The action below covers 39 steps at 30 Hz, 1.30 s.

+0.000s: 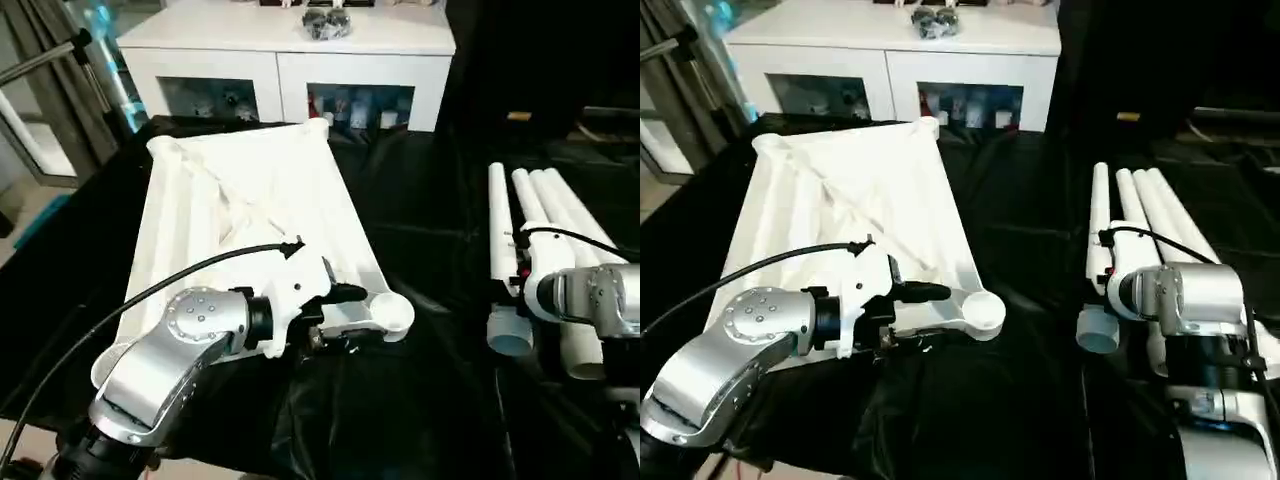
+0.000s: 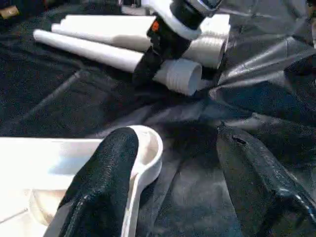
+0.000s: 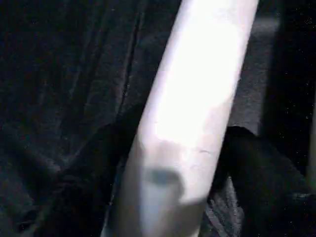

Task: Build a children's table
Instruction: Pick table leg

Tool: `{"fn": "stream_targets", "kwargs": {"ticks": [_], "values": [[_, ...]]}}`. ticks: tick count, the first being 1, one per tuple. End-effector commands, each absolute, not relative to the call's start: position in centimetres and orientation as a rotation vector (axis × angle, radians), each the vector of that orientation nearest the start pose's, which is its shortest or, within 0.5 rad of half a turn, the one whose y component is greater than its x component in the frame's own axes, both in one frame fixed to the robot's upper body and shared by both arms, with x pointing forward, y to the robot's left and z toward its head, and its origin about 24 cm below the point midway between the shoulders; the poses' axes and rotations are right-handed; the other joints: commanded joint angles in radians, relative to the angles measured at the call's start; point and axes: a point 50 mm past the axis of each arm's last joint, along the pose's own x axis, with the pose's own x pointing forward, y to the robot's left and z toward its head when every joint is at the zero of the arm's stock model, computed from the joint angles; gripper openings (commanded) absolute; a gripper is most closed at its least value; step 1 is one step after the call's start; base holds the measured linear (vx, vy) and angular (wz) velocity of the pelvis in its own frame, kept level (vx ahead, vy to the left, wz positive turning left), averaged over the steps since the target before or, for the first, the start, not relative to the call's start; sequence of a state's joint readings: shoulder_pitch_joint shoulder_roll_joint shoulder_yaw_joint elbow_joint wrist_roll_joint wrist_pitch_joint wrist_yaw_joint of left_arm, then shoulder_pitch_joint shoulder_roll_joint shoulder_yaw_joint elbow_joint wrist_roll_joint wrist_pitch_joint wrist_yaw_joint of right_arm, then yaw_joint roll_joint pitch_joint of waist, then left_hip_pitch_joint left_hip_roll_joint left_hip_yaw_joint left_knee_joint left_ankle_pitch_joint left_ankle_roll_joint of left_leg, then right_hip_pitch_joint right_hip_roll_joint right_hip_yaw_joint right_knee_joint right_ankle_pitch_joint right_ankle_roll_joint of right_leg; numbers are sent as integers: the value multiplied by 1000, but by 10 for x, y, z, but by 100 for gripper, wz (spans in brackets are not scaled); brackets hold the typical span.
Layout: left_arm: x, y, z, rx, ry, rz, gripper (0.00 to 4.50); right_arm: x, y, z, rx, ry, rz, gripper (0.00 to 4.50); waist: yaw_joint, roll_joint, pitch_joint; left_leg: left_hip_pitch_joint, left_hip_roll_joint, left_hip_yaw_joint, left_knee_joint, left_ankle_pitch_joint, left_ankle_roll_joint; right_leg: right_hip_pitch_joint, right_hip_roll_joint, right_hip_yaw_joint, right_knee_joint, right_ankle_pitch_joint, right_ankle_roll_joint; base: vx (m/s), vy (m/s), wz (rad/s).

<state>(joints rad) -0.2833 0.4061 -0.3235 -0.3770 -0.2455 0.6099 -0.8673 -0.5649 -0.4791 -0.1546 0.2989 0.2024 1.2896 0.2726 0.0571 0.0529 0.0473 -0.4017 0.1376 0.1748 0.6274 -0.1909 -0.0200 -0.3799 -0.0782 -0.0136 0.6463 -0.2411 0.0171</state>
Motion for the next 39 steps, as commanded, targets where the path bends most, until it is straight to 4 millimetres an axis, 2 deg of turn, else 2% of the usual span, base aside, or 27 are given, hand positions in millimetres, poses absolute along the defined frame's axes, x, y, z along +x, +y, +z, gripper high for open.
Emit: {"fn": "stream_targets", "kwargs": {"ticks": [1,3,6,7,10,12,14,16,18,19,20,21,23,25,26,27,28,29,30,33,35,36,38,39], "values": [[240,86,116,242,185,-1256,295,310,-253,75,74,952,12,305,-1,-23,-62,29,71,-22,-74,-79,26,36,-57,29,-74,-12,-269,0,0,0],[245,88,117,242,182,-1209,295,311,-254,75,84,950,0,297,-1,-19,-62,28,70,-22,-73,-77,25,36,-57,29,-73,-2,-273,0,0,0],[250,91,118,248,180,-1172,295,312,-254,76,91,948,-1,263,-1,-23,-62,27,69,-22,-72,-76,26,39,-57,30,-75,9,-275,0,0,0],[255,92,119,271,168,-1150,295,312,-254,76,99,949,1,255,0,-20,-63,28,69,-22,-72,-72,28,39,-56,29,-74,12,-274,0,0,0],[257,93,119,279,173,-1144,295,312,-254,76,97,951,4,225,0,-20,-63,28,70,-22,-72,-67,29,39,-55,29,-73,23,-275,0,0,0],[258,92,118,259,186,-1150,295,311,-252,73,102,956,9,210,1,-16,-64,27,69,-23,-70,-59,31,40,-56,28,-71,41,-279,0,0,0],[258,92,117,251,188,-1146,295,311,-251,73,113,951,11,196,0,-18,-64,27,69,-22,-71,-64,32,40,-56,28,-71,43,-283,0,0,0],[261,93,118,258,189,-1110,295,313,-249,76,146,911,23,189,-3,-9,-64,28,69,-23,-71,-83,23,39,-54,28,-73,37,-283,0,0,0],[267,94,120,253,193,-1068,295,315,-246,83,175,843,43,186,-2,-8,-63,29,70,-23,-73,-95,20,40,-55,29,-73,33,-280,0,0,0],[276,94,126,185,170,-1009,295,319,-242,92,238,743,82,186,-1,-8,-65,30,70,-23,-73,-100,17,40,-57,29,-72,34,-283,0,0,0],[276,94,126,185,170,-1009,295,319,-242,92,238,743,82,185,-2,-8,-65,30,70,-22,-72,-98,18,40,-56,29,-72,38,-283,0,0,0],[283,92,132,114,153,-962,295,320,-240,96,271,682,104,185,0,-12,-66,29,71,-23,-72,-85,21,43,-57,28,-71,51,-287,0,0,0],[290,90,137,51,144,-925,295,322,-239,100,293,640,125,185,2,-11,-66,27,70,-22,-70,-72,29,43,-58,28,-71,67,-296,0,0,0],[301,81,147,-129,147,-873,295,321,-231,104,330,588,208,185,6,-9,-68,28,69,-23,-66,-65,41,44,-58,28,-70,83,-303,0,0,0],[303,80,149,-163,150,-868,295,320,-230,105,337,581,224,185,9,-10,-68,26,68,-23,-65,-57,49,45,-58,27,-70,89,-307,0,0,0],[305,76,151,-225,157,-862,295,319,-226,107,352,564,261,185,6,-14,-67,24,67,-21,-64,-56,54,47,-59,28,-70,94,-310,0,0,0],[310,69,153,-352,188,-859,295,316,-214,113,391,508,379,185,13,-11,-68,22,67,-24,-62,-47,71,48,-61,27,-69,105,-316,0,0,0],[312,62,152,-429,213,-879,295,310,-205,121,396,435,483,185,11,-12,-69,21,66,-23,-62,-47,79,48,-59,27,-70,108,-317,0,0,0],[312,62,152,-429,213,-879,295,310,-205,121,396,435,483,185,14,-15,-70,21,68,-25,-59,-45,101,49,-62,28,-70,119,-313,0,0,0],[312,43,149,-540,273,-966,295,292,-182,138,435,294,741,185,16,-15,-67,16,72,-27,-63,-47,126,48,-64,26,-75,91,-302,0,0,0],[311,35,150,-589,285,-1001,295,283,-174,143,458,253,840,184,15,-14,-66,20,73,-29,-66,-67,121,46,-63,25,-79,43,-294,0,0,0],[310,32,153,-619,281,-1022,295,279,-170,145,469,237,885,184,14,-17,-63,21,75,-29,-68,-82,116,44,-63,26,-83,15,-293,0,0,0],[310,30,156,-645,279,-1034,295,277,-168,147,476,226,916,184,16,-15,-62,23,76,-30,-70,-99,100,42,-65,26,-87,-23,-295,0,0,0],[310,28,158,-666,279,-1044,295,274,-166,149,484,215,941,184,14,-19,-59,22,75,-30,-73,-114,90,41,-65,26,-88,-51,-290,0,0,0]]}}
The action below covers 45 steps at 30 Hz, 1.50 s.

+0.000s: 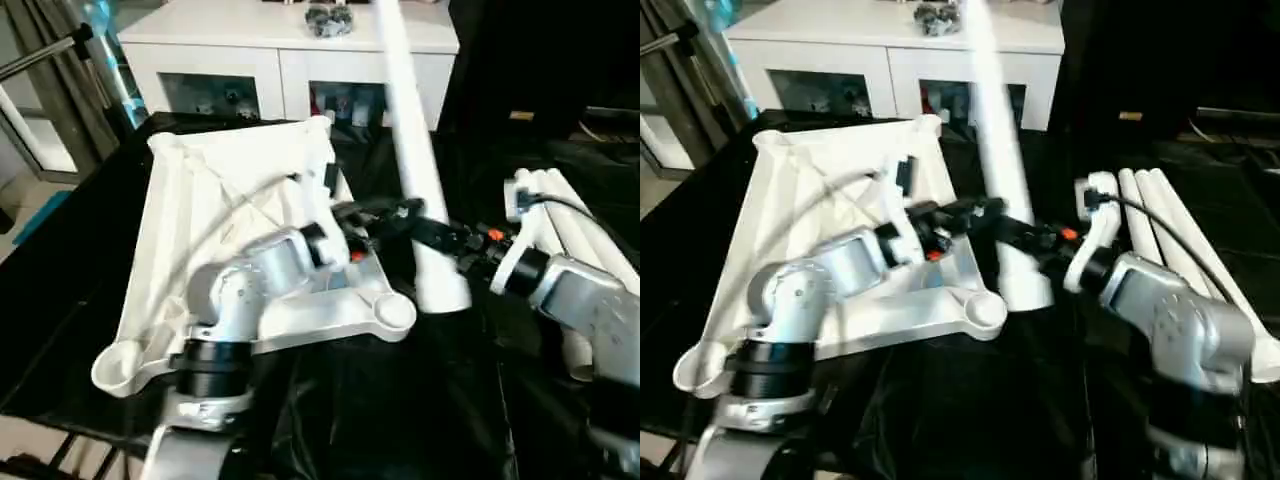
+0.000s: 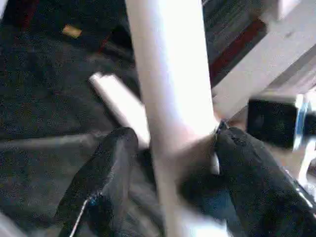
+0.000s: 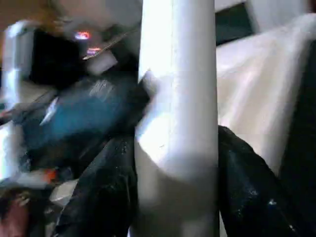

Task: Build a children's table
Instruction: Pick table leg

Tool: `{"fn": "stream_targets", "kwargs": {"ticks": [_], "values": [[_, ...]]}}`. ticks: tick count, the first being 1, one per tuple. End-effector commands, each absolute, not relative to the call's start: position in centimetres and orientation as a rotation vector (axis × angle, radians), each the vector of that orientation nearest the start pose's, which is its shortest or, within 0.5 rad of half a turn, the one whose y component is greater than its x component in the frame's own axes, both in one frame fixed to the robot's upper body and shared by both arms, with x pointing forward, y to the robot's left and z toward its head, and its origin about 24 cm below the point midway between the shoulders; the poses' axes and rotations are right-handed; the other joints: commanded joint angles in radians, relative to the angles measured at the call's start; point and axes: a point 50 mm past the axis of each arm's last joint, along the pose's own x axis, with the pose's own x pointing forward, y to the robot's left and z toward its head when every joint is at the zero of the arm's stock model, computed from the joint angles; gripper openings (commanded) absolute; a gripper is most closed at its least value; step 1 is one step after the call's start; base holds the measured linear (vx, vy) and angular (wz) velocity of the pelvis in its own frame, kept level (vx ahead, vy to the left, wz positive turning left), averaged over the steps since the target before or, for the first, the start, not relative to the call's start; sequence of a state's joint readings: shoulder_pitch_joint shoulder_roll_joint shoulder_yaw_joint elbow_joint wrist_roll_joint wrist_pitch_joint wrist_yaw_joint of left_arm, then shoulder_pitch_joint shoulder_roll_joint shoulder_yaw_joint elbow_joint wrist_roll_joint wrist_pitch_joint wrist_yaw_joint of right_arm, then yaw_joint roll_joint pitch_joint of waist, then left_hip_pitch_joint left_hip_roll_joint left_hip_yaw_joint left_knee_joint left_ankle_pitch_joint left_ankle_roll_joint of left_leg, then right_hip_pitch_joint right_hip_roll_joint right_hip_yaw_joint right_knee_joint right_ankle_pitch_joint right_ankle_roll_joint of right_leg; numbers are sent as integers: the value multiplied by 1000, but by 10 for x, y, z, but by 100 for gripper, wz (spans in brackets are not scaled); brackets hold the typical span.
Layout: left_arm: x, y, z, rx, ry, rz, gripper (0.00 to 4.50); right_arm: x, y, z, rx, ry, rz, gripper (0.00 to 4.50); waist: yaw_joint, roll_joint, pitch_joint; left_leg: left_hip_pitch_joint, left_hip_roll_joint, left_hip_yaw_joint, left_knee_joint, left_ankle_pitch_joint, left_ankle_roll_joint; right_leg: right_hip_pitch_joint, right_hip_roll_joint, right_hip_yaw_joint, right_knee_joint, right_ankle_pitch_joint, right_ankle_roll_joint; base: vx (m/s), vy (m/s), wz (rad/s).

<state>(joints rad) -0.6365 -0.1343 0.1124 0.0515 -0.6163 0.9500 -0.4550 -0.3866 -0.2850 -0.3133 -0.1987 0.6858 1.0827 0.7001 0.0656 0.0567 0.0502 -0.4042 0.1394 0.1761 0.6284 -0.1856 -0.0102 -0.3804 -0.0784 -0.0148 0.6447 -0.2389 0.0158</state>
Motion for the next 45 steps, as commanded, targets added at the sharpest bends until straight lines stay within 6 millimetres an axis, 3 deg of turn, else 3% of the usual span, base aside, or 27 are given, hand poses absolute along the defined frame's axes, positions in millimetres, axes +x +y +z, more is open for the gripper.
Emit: {"fn": "stream_targets", "kwargs": {"ticks": [1,4,5,8,10,15,16,18,19,20,23,24,25,27,31,34,35,37,38,39,40,41,42,43,44,45], "values": [[310,26,162,-686,280,-1052,295,271,-164,150,496,207,974,184,6,-25,-60,25,73,-32,-76,-126,72,40,-65,27,-89,-80,-281,0,0,0],[309,25,169,-733,253,-1066,295,268,-162,147,482,226,984,184,5,-25,-60,23,72,-32,-78,-121,58,40,-65,28,-90,-95,-262,0,0,0],[310,25,171,-750,244,-1063,295,267,-162,145,474,233,989,184,6,-19,-60,24,72,-33,-78,-119,56,39,-65,28,-90,-92,-260,0,0,0],[309,27,174,-774,241,-1069,295,265,-160,144,468,232,1001,184,4,-20,-61,22,71,-34,-78,-111,53,40,-65,28,-91,-65,-257,0,0,0],[307,26,172,-764,255,-1070,266,264,-159,144,468,227,1005,184,4,-24,-62,23,72,-33,-78,-99,60,41,-66,29,-90,-48,-255,0,0,0],[307,25,170,-688,269,-1021,228,264,-156,147,425,225,990,184,7,-18,-65,23,75,-35,-78,-66,72,41,-65,28,-86,7,-254,0,0,0],[311,25,169,-641,281,-948,218,264,-153,149,378,216,973,184,7,-26,-65,21,76,-35,-78,-57,73,42,-64,27,-85,26,-252,0,0,0],[314,25,168,-628,285,-897,202,265,-150,151,355,210,964,184,7,-25,-65,21,73,-33,-77,-55,79,42,-66,27,-86,26,-259,0,0,0],[317,25,168,-624,293,-828,198,267,-146,154,316,203,945,184,8,-23,-66,21,75,-34,-77,-53,77,43,-66,27,-84,27,-258,0,0,0],[319,25,168,-624,296,-800,198,268,-144,155,297,199,935,184,5,-5,-65,25,76,-36,-78,-61,67,37,-61,25,-87,24,-254,0,0,0],[325,25,169,-629,293,-678,193,274,-132,158,207,182,877,184,-1,6,-66,22,71,-38,-77,-73,50,42,-62,25,-87,41,-250,0,0,0],[325,25,169,-629,293,-678,192,274,-132,158,207,182,877,184,-3,2,-65,20,68,-37,-78,-81,53,45,-62,26,-90,27,-251,0,0,0],[327,23,172,-636,280,-624,192,278,-129,159,174,171,830,184,-1,13,-65,21,68,-37,-77,-84,49,44,-64,26,-89,17,-250,0,0,0],[329,23,174,-651,274,-599,191,279,-127,160,159,164,814,184,-3,12,-66,21,68,-37,-77,-90,44,44,-61,26,-91,5,-242,0,0,0],[331,24,176,-659,259,-560,190,281,-124,160,139,151,793,184,-1,25,-69,20,68,-39,-75,-71,51,44,-60,25,-86,40,-242,0,0,0],[331,27,175,-651,253,-564,190,282,-123,161,119,140,783,184,-2,22,-70,19,68,-38,-74,-66,57,45,-60,24,-84,65,-246,0,0,0],[331,28,175,-653,249,-564,190,283,-122,162,116,133,780,240,-1,23,-70,19,69,-38,-74,-67,57,44,-60,24,-84,64,-246,0,0,0],[331,31,174,-626,229,-583,190,282,-122,166,155,126,807,254,1,10,-70,18,70,-37,-74,-71,67,47,-63,26,-83,48,-249,0,0,0],[331,31,174,-626,229,-583,190,282,-122,166,155,126,807,263,-1,12,-69,18,70,-37,-75,-70,72,46,-61,25,-85,47,-245,0,0,0],[331,33,173,-604,216,-605,189,280,-124,169,201,124,843,275,-1,3,-68,18,68,-35,-74,-67,84,48,-62,27,-87,39,-239,0,0,0],[330,34,171,-586,211,-642,189,277,-127,173,234,127,901,275,-3,-14,-68,16,69,-32,-72,-57,95,47,-61,27,-89,32,-231,0,0,0],[329,35,169,-568,213,-678,188,273,-130,176,258,132,964,296,2,-5,-70,16,68,-35,-71,-52,100,50,-65,26,-84,26,-232,0,0,0],[328,34,169,-561,211,-698,188,271,-131,178,264,136,993,296,7,-3,-70,18,71,-35,-70,-35,108,46,-66,27,-84,24,-236,0,0,0],[326,35,168,-553,211,-769,188,267,-135,182,287,153,1084,307,4,-29,-68,18,70,-30,-71,-34,116,46,-61,26,-89,22,-236,0,0,0],[325,35,168,-554,211,-785,188,266,-136,183,292,157,1101,307,14,-21,-70,19,71,-32,-69,-21,122,46,-66,26,-80,23,-244,0,0,0],[323,35,168,-561,211,-834,188,265,-139,185,307,171,1150,318,16,-21,-69,21,73,-30,-67,-16,122,39,-64,25,-81,21,-246,0,0,0]]}}
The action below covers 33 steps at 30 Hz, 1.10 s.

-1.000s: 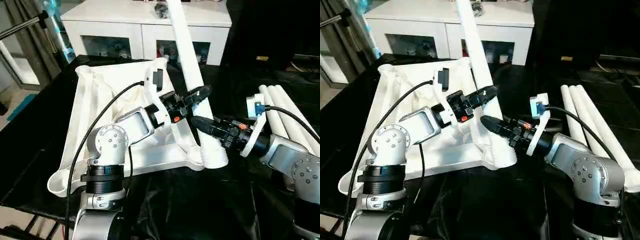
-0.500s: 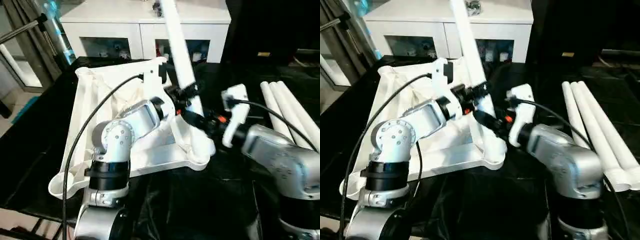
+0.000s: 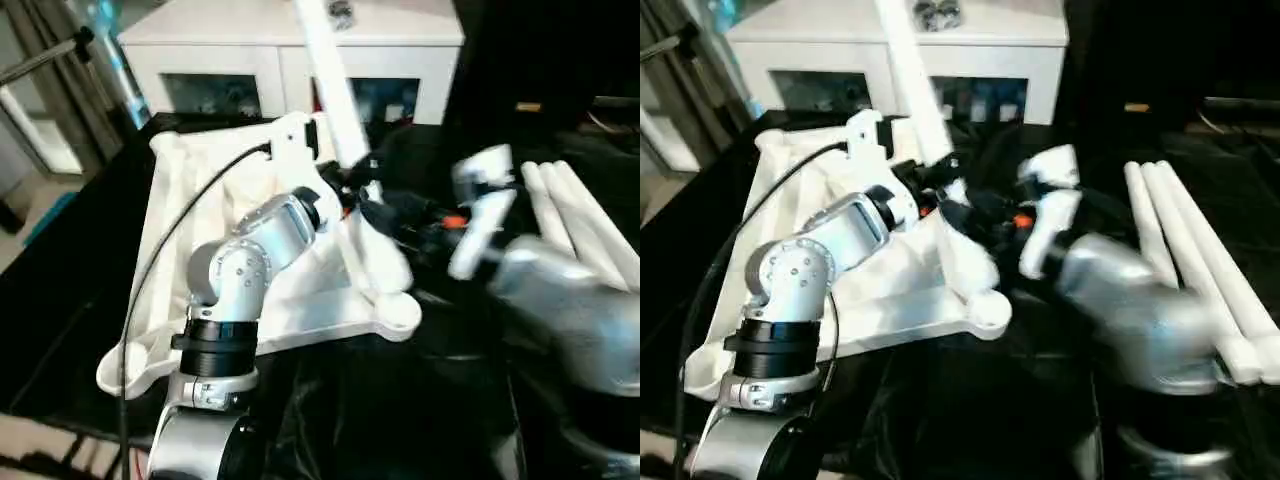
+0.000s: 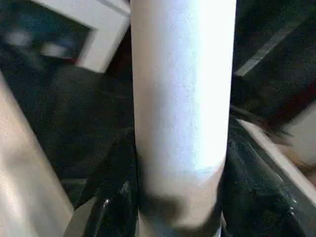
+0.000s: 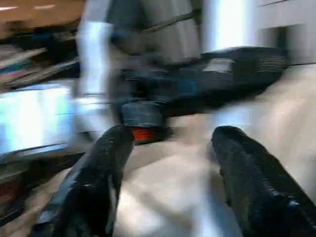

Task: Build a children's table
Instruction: Pick table leg

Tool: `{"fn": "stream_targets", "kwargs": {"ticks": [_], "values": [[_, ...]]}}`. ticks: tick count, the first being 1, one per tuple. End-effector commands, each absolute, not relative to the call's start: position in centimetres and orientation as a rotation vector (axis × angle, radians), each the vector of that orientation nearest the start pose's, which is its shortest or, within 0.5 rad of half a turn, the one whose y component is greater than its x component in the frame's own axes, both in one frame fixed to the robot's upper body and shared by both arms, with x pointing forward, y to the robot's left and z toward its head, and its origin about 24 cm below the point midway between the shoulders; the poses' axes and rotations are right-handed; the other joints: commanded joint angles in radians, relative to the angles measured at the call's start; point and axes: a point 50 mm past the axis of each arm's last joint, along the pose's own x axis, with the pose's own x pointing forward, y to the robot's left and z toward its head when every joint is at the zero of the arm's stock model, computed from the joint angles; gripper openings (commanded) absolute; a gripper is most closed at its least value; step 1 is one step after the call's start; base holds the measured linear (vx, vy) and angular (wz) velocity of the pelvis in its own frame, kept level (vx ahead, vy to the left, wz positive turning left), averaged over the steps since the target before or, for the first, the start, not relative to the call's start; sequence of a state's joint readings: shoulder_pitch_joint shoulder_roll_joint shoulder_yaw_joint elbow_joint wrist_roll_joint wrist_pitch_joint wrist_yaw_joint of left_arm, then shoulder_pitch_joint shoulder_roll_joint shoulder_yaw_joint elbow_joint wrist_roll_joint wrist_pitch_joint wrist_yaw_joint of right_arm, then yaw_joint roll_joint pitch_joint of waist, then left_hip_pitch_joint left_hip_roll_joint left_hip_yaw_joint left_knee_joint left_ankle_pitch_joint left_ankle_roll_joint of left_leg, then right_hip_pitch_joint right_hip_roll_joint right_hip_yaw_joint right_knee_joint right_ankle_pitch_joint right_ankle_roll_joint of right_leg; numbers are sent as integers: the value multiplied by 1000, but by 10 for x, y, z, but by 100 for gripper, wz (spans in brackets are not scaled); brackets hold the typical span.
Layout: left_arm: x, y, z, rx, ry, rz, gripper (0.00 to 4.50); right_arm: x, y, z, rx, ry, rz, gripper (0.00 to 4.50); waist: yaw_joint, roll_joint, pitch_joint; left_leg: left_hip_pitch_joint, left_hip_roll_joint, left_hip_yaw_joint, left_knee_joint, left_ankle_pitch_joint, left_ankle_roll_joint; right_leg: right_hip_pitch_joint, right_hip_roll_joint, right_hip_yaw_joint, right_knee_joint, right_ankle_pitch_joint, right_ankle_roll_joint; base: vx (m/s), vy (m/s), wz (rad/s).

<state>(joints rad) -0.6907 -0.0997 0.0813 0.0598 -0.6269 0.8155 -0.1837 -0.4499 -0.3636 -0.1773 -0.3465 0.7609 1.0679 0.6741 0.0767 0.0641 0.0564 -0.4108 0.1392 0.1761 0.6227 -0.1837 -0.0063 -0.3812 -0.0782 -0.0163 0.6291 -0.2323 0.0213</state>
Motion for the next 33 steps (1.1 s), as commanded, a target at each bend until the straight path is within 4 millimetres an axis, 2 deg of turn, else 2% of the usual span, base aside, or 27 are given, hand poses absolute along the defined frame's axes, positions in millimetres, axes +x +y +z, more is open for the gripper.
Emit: {"fn": "stream_targets", "kwargs": {"ticks": [1,3,4,7,9,14,17,23,26,28,33], "values": [[322,39,170,-577,207,-897,188,265,-144,187,322,197,1196,328,7,-27,-76,29,72,-32,-63,-11,113,41,-62,24,-60,23,-260,0,0,0],[321,39,171,-581,205,-911,188,266,-145,187,325,204,1205,328,7,-28,-74,29,75,-30,-64,-17,101,37,-63,25,-61,38,-270,0,0,0],[316,43,178,-629,186,-1030,188,265,-152,183,315,253,1245,328,8,-40,-74,30,74,-28,-64,-24,99,40,-66,26,-61,38,-276,0,0,0],[312,45,184,-660,166,-1107,188,264,-155,181,302,285,1269,328,18,-40,-74,32,74,-25,-61,-20,91,37,-67,28,-58,42,-285,0,0,0],[308,49,192,-689,132,-1205,188,261,-157,179,293,324,1301,328,20,-46,-75,31,72,-25,-61,-15,97,42,-68,27,-56,41,-285,0,0,0],[305,53,197,-627,90,-1323,188,258,-161,184,294,335,1338,328,19,-45,-74,32,75,-27,-63,-19,102,39,-68,26,-58,25,-281,0,0,0],[308,54,194,-600,102,-1317,188,258,-165,187,280,330,1335,328,20,-43,-75,34,77,-26,-64,-26,93,39,-68,27,-58,25,-282,0,0,0],[314,61,192,-583,96,-1288,188,259,-174,190,249,328,1299,328,22,-47,-74,31,74,-25,-63,-34,84,42,-70,27,-59,8,-281,0,0,0],[327,68,185,-527,93,-1204,188,259,-180,195,223,305,1277,328,21,-44,-74,32,74,-26,-64,-36,81,41,-68,27,-62,7,-277,0,0,0],[330,70,184,-517,89,-1180,188,258,-182,197,220,295,1274,328,21,-37,-76,33,74,-26,-62,-37,81,42,-68,28,-60,24,-277,0,0,0],[323,71,192,-533,61,-1278,188,265,-186,189,212,343,1186,328,23,-34,-80,33,73,-27,-60,-14,85,41,-68,24,-51,79,-308,0,0,0]]}}
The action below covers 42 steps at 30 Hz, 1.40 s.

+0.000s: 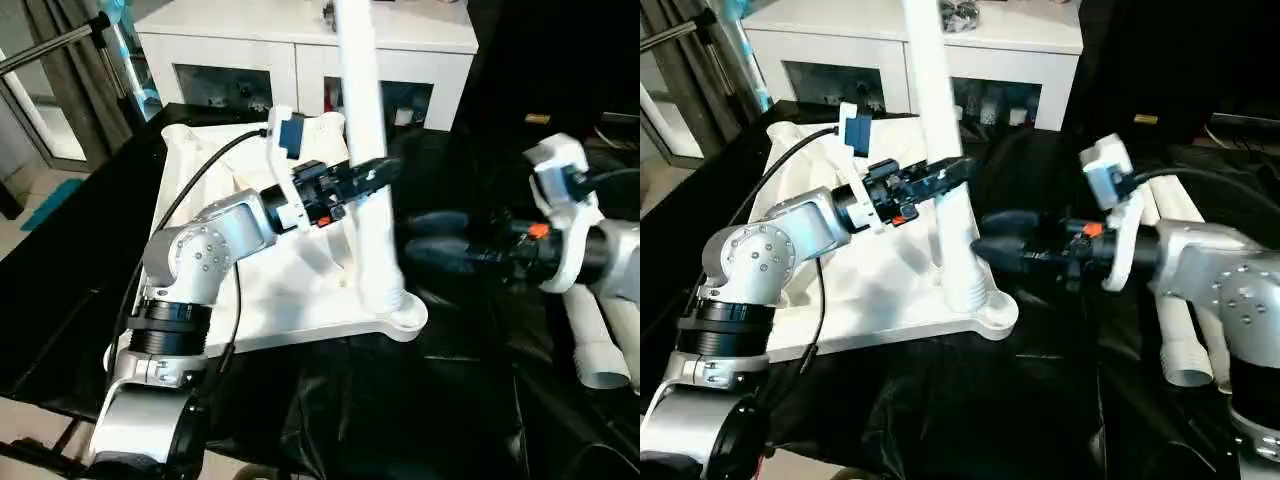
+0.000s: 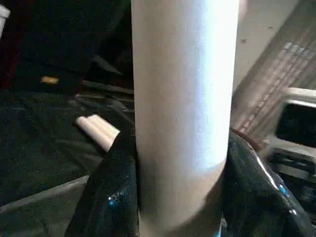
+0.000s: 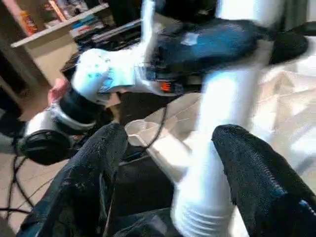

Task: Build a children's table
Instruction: Pick table leg

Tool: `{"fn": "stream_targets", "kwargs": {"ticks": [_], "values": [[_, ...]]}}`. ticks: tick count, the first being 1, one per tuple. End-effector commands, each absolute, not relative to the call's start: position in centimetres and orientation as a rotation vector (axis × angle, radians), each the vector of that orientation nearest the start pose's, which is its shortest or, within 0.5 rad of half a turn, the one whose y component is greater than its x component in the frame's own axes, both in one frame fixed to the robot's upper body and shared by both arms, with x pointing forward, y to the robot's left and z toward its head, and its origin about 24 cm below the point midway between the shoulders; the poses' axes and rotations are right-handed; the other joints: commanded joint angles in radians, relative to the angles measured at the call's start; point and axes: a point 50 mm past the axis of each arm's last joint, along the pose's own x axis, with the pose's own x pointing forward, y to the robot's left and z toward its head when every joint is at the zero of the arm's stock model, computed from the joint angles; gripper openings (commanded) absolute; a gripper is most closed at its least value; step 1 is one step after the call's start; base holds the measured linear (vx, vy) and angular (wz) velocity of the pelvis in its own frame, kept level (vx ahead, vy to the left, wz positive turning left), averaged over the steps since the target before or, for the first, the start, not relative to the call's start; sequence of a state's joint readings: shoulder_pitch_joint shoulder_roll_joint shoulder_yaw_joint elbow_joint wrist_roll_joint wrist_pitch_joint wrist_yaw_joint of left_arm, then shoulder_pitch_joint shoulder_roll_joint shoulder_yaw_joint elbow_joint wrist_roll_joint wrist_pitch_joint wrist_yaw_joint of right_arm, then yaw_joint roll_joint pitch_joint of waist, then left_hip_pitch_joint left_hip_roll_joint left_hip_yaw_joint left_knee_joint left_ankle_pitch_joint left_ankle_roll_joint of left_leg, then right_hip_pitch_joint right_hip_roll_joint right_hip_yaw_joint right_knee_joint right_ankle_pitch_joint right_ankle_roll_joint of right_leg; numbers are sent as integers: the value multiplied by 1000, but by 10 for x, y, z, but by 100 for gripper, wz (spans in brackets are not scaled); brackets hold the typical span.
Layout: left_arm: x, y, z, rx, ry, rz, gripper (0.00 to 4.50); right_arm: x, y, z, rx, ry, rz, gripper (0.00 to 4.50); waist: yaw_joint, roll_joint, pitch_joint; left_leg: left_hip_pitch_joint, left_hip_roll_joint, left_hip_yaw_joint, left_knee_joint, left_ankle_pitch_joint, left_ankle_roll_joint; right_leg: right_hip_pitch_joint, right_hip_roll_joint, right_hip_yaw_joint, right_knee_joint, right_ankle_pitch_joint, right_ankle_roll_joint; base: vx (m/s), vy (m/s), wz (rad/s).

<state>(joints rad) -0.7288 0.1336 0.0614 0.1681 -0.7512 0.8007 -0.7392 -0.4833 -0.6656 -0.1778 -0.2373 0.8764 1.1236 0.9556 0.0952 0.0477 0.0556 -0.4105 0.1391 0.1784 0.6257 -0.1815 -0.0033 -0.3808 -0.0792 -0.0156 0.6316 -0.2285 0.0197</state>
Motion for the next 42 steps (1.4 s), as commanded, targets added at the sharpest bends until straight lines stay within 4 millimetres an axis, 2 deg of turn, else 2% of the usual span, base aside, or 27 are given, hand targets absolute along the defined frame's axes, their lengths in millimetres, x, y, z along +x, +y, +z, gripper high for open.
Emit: {"fn": "stream_targets", "kwargs": {"ticks": [1,5,8,11,12,13,14,15,16,19,20,21,22,23,24,25,28,29,30,31,32,34,37,39,40,42], "values": [[317,69,194,-532,54,-1343,188,267,-185,182,199,375,1172,328,5,-12,-79,33,74,-30,-63,-22,79,41,-67,23,-54,72,-312,0,0,0],[306,62,199,-550,22,-1449,188,270,-180,171,224,425,1181,328,2,-15,-77,33,76,-28,-66,-48,70,43,-68,24,-56,64,-326,0,0,0],[303,57,203,-570,7,-1482,188,271,-177,165,236,448,1188,328,3,-20,-75,33,76,-28,-66,-60,73,44,-69,25,-57,44,-319,0,0,0],[300,54,203,-568,9,-1498,188,271,-172,166,270,438,1212,328,3,-18,-76,33,76,-28,-66,-57,73,43,-68,25,-57,35,-315,0,0,0],[299,53,203,-563,12,-1503,188,271,-170,168,281,432,1226,328,3,-24,-76,33,76,-28,-66,-54,76,43,-68,25,-56,36,-316,0,0,0],[298,53,203,-560,14,-1505,188,271,-169,169,287,428,1235,301,4,-20,-76,34,77,-28,-66,-51,77,42,-69,25,-56,38,-317,0,0,0],[298,52,202,-559,15,-1507,188,271,-167,170,294,425,1247,294,4,-20,-76,34,77,-28,-66,-51,78,42,-69,25,-56,37,-316,0,0,0],[298,53,202,-556,18,-1503,188,271,-166,170,301,421,1258,294,4,-29,-76,33,77,-27,-66,-47,80,44,-69,25,-56,38,-317,0,0,0],[298,53,202,-555,18,-1502,188,271,-165,171,302,421,1260,289,5,-25,-76,32,76,-27,-65,-42,83,42,-69,25,-55,36,-315,0,0,0],[301,54,200,-553,20,-1480,188,270,-163,170,308,419,1278,252,8,-31,-76,32,77,-26,-65,-37,84,42,-71,25,-55,23,-308,0,0,0],[301,54,199,-557,20,-1472,188,269,-163,170,311,421,1285,246,8,-36,-76,33,78,-25,-66,-35,85,41,-70,25,-56,22,-306,0,0,0],[301,54,199,-557,20,-1472,188,269,-163,170,311,421,1285,246,10,-32,-76,34,78,-25,-65,-34,84,39,-70,25,-55,20,-304,0,0,0],[302,55,199,-560,18,-1468,188,269,-162,169,312,424,1289,240,11,-33,-76,33,77,-25,-65,-33,82,40,-70,25,-55,23,-302,0,0,0],[301,56,200,-567,15,-1465,188,269,-161,166,311,442,1287,230,10,-39,-75,33,77,-25,-66,-34,82,40,-70,25,-56,23,-301,0,0,0],[301,56,200,-567,15,-1465,188,269,-161,166,311,442,1287,230,12,-36,-75,34,77,-25,-66,-35,80,39,-70,26,-56,20,-298,0,0,0],[300,56,200,-569,14,-1466,188,269,-161,165,315,450,1288,207,13,-41,-76,33,78,-25,-66,-34,80,40,-72,26,-54,17,-298,0,0,0],[298,54,201,-579,8,-1469,188,268,-157,162,327,461,1301,200,15,-42,-75,34,78,-24,-66,-36,77,38,-71,26,-55,11,-294,0,0,0],[298,54,201,-582,7,-1470,188,268,-156,162,327,462,1302,192,16,-33,-75,35,78,-26,-66,-36,74,37,-71,26,-54,10,-293,0,0,0],[297,53,201,-586,7,-1472,188,268,-155,161,329,464,1303,192,15,-38,-75,35,78,-25,-67,-39,71,36,-69,26,-56,15,-292,0,0,0],[297,52,201,-595,8,-1477,188,267,-154,160,334,466,1304,191,14,-32,-75,36,77,-25,-67,-44,67,36,-67,26,-57,18,-291,0,0,0],[297,52,201,-596,8,-1478,188,267,-154,160,335,466,1304,190,15,-35,-75,36,77,-25,-67,-45,65,37,-68,26,-56,22,-292,0,0,0],[297,51,202,-599,12,-1480,188,265,-153,159,343,465,1298,189,15,-27,-77,37,77,-26,-67,-49,58,38,-68,27,-56,37,-293,0,0,0],[298,49,203,-603,9,-1482,188,265,-152,158,342,455,1285,188,16,-27,-78,36,77,-27,-68,-49,54,39,-67,26,-54,55,-296,0,0,0],[298,50,204,-602,7,-1489,188,266,-151,159,345,439,1267,188,15,-1,-78,37,76,-30,-67,-60,43,38,-66,25,-52,55,-295,0,0,0],[298,50,203,-598,8,-1497,188,268,-151,158,354,430,1252,244,10,-6,-77,37,75,-29,-69,-76,37,38,-64,25,-58,54,-294,0,0,0],[298,49,202,-589,15,-1503,188,269,-151,158,363,426,1245,258,8,-12,-77,35,73,-28,-70,-80,38,42,-65,25,-59,49,-295,0,0,0]]}}
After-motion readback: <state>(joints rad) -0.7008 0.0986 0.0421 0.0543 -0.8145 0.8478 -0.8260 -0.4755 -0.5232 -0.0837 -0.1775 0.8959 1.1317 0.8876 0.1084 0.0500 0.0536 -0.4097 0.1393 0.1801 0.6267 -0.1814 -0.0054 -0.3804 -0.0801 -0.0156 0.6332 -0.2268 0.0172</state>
